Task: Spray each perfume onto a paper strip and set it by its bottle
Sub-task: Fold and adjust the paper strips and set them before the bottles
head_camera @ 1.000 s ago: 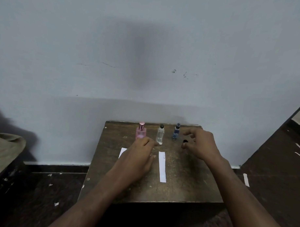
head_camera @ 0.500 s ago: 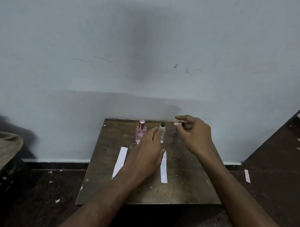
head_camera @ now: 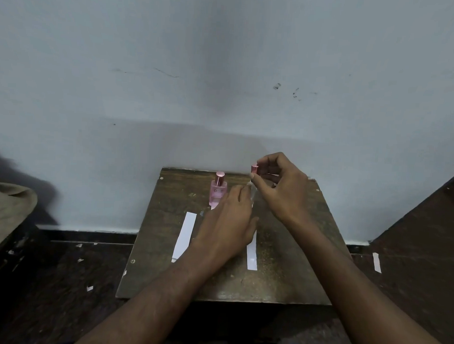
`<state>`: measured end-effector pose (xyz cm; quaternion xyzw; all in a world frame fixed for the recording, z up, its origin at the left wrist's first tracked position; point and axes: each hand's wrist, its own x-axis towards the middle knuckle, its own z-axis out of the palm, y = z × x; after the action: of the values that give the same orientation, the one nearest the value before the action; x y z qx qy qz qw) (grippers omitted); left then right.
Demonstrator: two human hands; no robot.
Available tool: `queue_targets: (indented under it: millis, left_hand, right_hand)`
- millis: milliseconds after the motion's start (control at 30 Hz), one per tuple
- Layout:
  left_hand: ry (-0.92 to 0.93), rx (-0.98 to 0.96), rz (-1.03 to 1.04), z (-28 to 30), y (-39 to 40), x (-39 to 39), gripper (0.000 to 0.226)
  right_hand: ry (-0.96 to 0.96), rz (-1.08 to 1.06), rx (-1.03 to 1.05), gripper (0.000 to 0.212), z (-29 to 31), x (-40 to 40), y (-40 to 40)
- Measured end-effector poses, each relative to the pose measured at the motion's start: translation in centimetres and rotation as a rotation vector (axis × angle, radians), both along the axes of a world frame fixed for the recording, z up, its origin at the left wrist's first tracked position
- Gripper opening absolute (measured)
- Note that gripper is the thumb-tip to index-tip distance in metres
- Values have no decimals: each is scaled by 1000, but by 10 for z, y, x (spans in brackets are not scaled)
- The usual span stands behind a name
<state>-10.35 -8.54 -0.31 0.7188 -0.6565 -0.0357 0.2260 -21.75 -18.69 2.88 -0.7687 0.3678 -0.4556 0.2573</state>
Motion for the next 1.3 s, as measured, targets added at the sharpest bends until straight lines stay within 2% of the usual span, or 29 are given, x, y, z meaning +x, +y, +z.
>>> queue_targets:
  millis: [233, 467, 667, 733, 1067, 1300]
  left_hand:
    - [6, -3, -4, 2, 3, 3, 69]
    - [-16, 49, -6, 4, 11, 16, 41]
    - [-51, 79, -32, 3, 20, 16, 27]
    - [-66, 83, -33, 1, 22, 12, 29]
    - [-184, 116, 12, -4, 20, -4, 40]
    - [-178, 151, 71, -4, -1, 3, 40]
  right_hand:
    - [125, 21, -31, 24, -9, -7, 1]
    - [206, -8, -7, 26, -4, -10, 8]
    - [301, 28, 20, 58, -16, -11, -2]
    - [349, 51, 24, 58, -20, -10, -2]
    - [167, -49, -17, 50, 1, -16, 1]
    - [185, -53, 2, 49, 4, -24, 3]
